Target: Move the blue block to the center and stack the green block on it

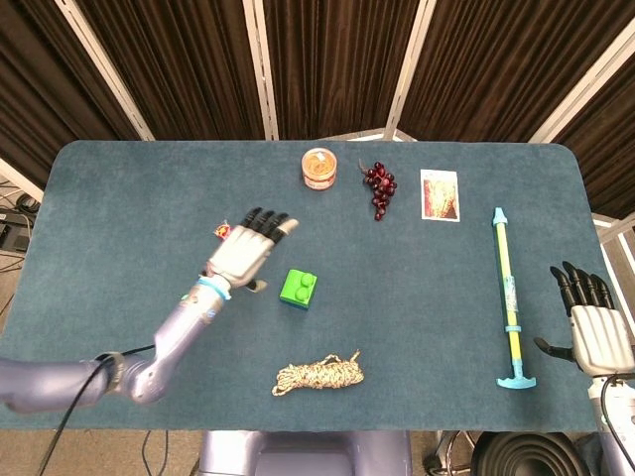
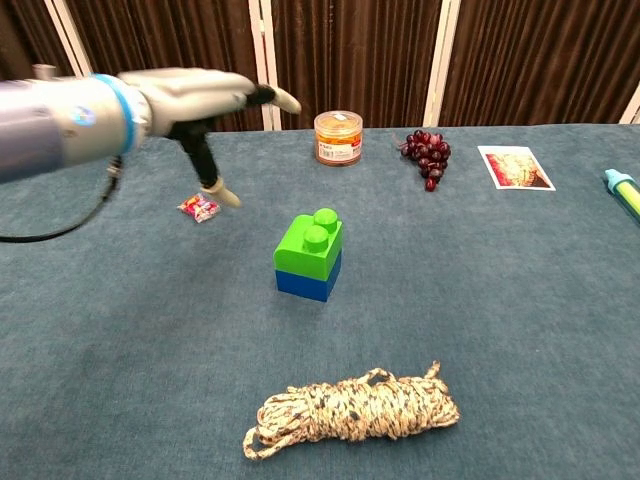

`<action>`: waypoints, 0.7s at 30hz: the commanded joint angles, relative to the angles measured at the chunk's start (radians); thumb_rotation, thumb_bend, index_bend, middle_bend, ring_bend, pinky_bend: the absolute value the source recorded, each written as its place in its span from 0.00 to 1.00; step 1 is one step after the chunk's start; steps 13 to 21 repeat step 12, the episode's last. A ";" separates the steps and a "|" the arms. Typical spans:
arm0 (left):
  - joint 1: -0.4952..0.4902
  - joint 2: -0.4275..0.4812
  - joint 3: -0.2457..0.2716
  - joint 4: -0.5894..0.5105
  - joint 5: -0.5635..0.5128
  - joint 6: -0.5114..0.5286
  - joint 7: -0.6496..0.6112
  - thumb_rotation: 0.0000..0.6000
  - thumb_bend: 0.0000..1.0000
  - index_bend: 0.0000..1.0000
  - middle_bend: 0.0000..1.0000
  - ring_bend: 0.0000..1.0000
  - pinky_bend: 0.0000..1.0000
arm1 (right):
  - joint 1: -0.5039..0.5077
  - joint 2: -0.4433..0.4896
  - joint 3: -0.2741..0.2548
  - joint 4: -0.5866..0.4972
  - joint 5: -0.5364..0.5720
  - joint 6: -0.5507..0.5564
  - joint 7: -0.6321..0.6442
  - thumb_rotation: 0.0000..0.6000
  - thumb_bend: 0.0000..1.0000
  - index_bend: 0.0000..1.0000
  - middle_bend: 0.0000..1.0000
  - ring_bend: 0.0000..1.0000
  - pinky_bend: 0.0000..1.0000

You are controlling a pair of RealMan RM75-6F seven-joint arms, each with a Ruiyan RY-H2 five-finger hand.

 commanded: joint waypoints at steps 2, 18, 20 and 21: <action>0.191 0.137 0.086 -0.147 0.144 0.257 -0.036 1.00 0.04 0.00 0.00 0.00 0.00 | -0.002 -0.010 0.000 0.013 -0.009 0.012 -0.012 1.00 0.00 0.00 0.00 0.00 0.00; 0.526 0.239 0.306 -0.149 0.406 0.532 -0.188 1.00 0.04 0.00 0.00 0.00 0.00 | -0.009 -0.012 -0.003 0.024 -0.077 0.069 0.001 1.00 0.00 0.00 0.00 0.00 0.00; 0.526 0.239 0.306 -0.149 0.406 0.532 -0.188 1.00 0.04 0.00 0.00 0.00 0.00 | -0.009 -0.012 -0.003 0.024 -0.077 0.069 0.001 1.00 0.00 0.00 0.00 0.00 0.00; 0.526 0.239 0.306 -0.149 0.406 0.532 -0.188 1.00 0.04 0.00 0.00 0.00 0.00 | -0.009 -0.012 -0.003 0.024 -0.077 0.069 0.001 1.00 0.00 0.00 0.00 0.00 0.00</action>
